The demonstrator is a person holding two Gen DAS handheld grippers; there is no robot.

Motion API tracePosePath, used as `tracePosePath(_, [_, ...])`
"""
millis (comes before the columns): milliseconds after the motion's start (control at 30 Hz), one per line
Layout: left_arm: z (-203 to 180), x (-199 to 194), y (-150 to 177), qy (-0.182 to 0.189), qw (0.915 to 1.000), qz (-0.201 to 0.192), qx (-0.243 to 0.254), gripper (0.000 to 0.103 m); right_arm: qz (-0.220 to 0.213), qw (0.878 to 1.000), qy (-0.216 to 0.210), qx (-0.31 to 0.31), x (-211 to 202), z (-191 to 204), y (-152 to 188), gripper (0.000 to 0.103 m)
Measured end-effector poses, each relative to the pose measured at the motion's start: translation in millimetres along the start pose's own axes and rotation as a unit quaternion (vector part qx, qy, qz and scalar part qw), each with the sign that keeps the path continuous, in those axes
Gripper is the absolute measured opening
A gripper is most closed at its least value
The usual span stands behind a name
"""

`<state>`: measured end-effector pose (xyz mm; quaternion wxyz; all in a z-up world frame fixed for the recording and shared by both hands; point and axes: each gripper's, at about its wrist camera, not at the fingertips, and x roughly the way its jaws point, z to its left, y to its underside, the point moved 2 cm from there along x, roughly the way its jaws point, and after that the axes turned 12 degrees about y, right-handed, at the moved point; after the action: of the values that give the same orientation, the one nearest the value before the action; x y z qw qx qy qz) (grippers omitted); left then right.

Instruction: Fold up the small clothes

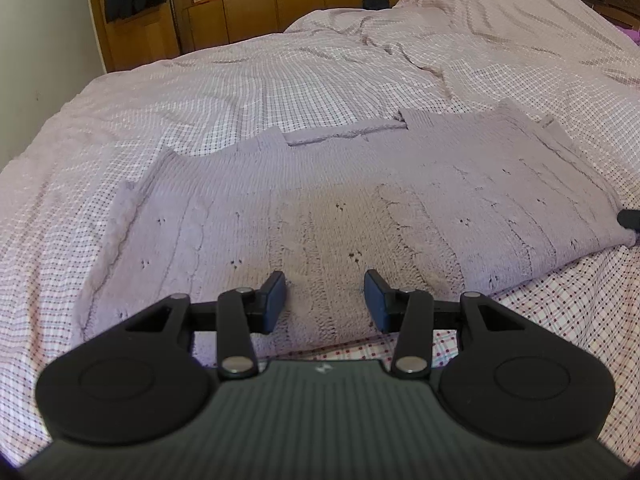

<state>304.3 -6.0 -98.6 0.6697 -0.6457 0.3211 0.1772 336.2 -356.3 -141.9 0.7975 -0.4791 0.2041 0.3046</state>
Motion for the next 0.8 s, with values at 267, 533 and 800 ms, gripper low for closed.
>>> tracePosePath(267, [-1, -6, 1, -0.003, 1.0000, 0.000, -0.006, 0.047, -0.017, 1.000, -0.004, -0.017, -9, 7, -8, 0.028])
tracePosePath(533, [2, -16, 4, -0.008, 0.9996, -0.008, -0.024, 0.049, -0.048, 0.998, -0.005, 0.041, -16, -8, -20, 0.037])
tracePosePath(800, [3, -17, 7, -0.014, 0.9996, -0.008, -0.024, 0.050, -0.037, 0.982, -0.052, 0.180, 21, -44, -17, 0.058])
